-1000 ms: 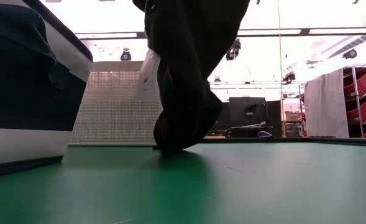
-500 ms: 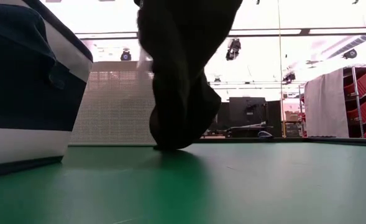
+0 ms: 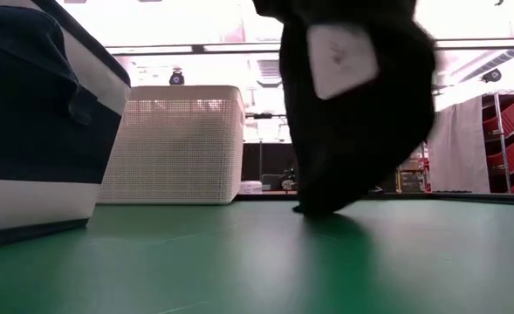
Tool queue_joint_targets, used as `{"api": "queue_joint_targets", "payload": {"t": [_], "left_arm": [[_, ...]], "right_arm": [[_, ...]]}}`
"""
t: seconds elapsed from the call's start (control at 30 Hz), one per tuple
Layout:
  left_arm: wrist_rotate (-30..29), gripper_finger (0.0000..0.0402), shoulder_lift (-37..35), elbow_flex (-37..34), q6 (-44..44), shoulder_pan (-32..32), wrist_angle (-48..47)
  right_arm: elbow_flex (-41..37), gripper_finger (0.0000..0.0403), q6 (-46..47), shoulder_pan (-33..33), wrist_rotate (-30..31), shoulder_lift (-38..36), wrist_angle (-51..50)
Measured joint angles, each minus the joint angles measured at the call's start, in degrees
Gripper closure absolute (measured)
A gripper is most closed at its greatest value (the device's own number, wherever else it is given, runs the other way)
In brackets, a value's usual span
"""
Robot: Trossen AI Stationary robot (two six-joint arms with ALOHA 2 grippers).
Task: Sort clothes
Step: Put the black shirt into the white bin
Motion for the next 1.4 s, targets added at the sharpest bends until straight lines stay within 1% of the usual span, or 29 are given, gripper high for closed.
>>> {"api": "queue_joint_targets", "payload": {"t": [0.07, 0.17, 0.2, 0.23, 0.37, 0.47, 0.53, 0.63, 0.7, 0.8, 0.87, 0.93, 1.07, 1.23, 1.4], "left_arm": [[-0.37, 0.0234, 0.64, 0.77, 0.73, -0.04, -0.69], [-1.71, 0.0349, 0.80, 1.05, 1.28, -0.23, -3.12], [-1.79, 0.0373, 0.59, 1.03, 1.04, -0.24, -4.19], [-1.79, 0.0380, 0.38, 0.93, 0.41, -0.26, -4.92], [-2.09, 0.0389, -1.01, 0.71, -1.83, -1.16, -7.47], [-5.29, 0.0389, -2.55, 0.65, -1.81, -2.86, -9.96], [-8.41, 0.0389, -4.77, 1.33, -1.17, -4.02, -13.03], [-12.34, 0.0389, -9.13, 3.12, -1.17, -5.12, -19.53], [-13.05, 0.0389, -11.86, 4.57, -1.67, -5.20, -24.47], [-13.04, 0.0389, -15.58, 7.34, -1.89, -5.18, -32.38], [-13.15, 0.0389, -17.83, 10.57, -1.55, -4.67, -38.81], [-14.47, 0.0389, -19.53, 14.86, -1.50, -3.79, -45.79], [-15.35, 0.0390, -20.70, 24.12, 0.69, -2.04, -55.63], [-15.42, 0.0390, -20.08, 37.31, 8.05, -0.35, -64.31], [-16.66, 0.0390, -17.16, 48.41, 17.44, 2.68, -70.87]], "right_arm": [[0.00, 0.0353, 1.37, 0.01, -0.03, -0.12, -1.14], [0.00, 0.0316, 4.31, -0.01, 0.04, -0.22, -4.29], [0.02, 0.0302, 5.68, -0.01, 0.04, -0.22, -5.68], [0.01, 0.0289, 6.75, -0.01, 0.07, -0.22, -7.08], [0.02, 0.0235, 10.82, -0.04, 0.35, -0.55, -13.10], [0.02, 0.0201, 13.58, -0.03, 0.28, -1.62, -18.34], [0.02, 0.0184, 16.03, -0.01, 1.41, -2.70, -22.10], [0.03, 0.0164, 20.06, -0.01, 4.43, -5.15, -27.80], [0.04, 0.0155, 23.15, 0.03, 5.88, -6.74, -32.57], [-0.13, 0.0149, 26.88, -0.01, 6.06, -8.46, -38.65], [-0.34, 0.0148, 28.91, -0.01, 7.23, -9.15, -41.97], [-0.78, 0.0149, 30.74, 0.02, 9.23, -9.59, -44.49], [-2.28, 0.0160, 32.07, 0.01, 11.10, -9.83, -46.56], [-5.02, 0.0174, 31.87, 0.01, 14.81, -9.88, -45.95], [-8.03, 0.0183, 31.83, -0.01, 17.75, -9.89, -44.72]]}}
